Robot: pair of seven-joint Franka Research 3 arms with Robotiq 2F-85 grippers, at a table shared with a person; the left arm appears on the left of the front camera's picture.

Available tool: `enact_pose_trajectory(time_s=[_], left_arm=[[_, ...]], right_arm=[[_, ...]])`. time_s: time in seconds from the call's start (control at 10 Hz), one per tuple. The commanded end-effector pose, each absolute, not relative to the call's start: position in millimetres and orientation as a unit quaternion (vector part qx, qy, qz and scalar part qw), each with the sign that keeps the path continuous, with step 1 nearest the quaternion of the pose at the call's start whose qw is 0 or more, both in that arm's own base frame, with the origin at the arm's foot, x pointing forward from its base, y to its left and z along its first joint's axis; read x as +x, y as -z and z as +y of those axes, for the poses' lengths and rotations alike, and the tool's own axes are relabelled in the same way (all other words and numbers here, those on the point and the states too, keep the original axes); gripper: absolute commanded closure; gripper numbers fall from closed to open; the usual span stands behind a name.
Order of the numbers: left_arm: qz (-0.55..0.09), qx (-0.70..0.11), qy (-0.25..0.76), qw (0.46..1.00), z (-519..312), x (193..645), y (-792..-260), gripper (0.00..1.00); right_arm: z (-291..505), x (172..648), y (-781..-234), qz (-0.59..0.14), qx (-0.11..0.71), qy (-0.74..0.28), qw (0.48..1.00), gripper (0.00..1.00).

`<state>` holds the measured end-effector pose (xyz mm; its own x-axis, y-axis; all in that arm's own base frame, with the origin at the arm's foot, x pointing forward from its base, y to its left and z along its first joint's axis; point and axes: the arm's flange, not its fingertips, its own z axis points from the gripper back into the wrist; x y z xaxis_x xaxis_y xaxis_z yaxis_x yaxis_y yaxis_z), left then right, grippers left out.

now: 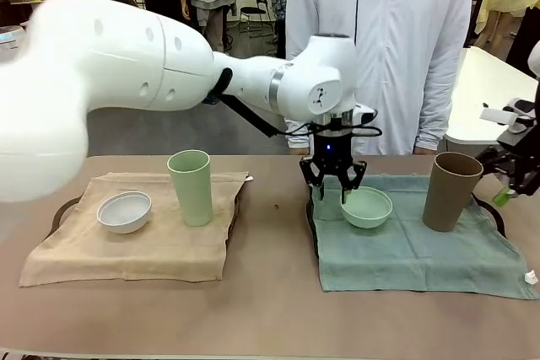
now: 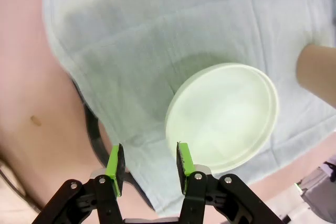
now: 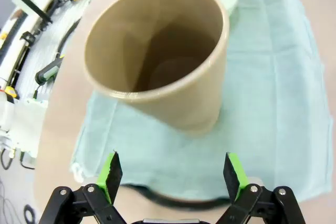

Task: Set up a tray with a mat and arrange the tableware.
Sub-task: Place the Picnic Bowl and Reusable plastic cup back onto the Handle tray in front of the human's position.

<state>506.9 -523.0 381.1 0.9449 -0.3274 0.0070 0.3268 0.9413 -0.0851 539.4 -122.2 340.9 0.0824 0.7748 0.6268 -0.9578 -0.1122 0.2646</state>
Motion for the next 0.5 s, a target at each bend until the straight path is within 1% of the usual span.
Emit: enact_pose_trajectory(time_s=[0.0, 0.2, 0.4], left_arm=[[-0.029, -0.025, 0.157, 0.987, -514.5, 490.7, -418.7, 0.47], [-0.062, -0.027, 0.151, 0.986, -502.5, 464.5, -464.3, 0.47], [-0.076, -0.021, 0.133, 0.988, -487.4, 442.2, -502.9, 0.47]], right_arm=[[-129.1, 518.8, -356.3, -0.099, 0.322, -0.624, 0.705, 0.00], [-137.3, 488.2, -404.3, -0.101, 0.275, -0.606, 0.739, 0.00], [-133.6, 452.3, -454.0, -0.097, 0.230, -0.553, 0.795, 0.00]])
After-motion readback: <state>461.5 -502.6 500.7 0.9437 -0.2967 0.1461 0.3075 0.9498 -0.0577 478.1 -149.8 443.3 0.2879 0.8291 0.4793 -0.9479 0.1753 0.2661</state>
